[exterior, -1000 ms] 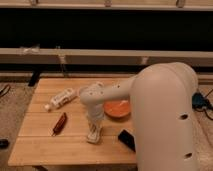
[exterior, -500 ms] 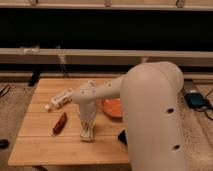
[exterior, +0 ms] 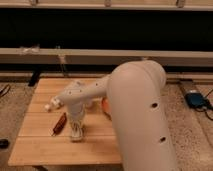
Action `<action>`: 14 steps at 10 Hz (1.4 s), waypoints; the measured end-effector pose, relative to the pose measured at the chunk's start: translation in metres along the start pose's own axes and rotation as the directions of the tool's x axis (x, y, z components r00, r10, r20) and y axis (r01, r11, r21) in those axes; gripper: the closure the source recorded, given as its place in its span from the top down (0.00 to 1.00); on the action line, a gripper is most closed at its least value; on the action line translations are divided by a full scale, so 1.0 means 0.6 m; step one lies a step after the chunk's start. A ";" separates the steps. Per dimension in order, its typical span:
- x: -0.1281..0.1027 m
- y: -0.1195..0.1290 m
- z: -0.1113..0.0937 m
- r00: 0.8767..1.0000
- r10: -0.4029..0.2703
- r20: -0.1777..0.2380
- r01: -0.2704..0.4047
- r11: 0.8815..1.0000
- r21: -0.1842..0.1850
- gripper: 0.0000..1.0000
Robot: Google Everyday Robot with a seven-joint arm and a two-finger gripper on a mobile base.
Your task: Wipe the white sponge on the table
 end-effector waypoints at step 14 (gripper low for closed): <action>0.119 -0.091 0.019 0.993 0.018 -0.117 -0.009 0.997 0.078 0.17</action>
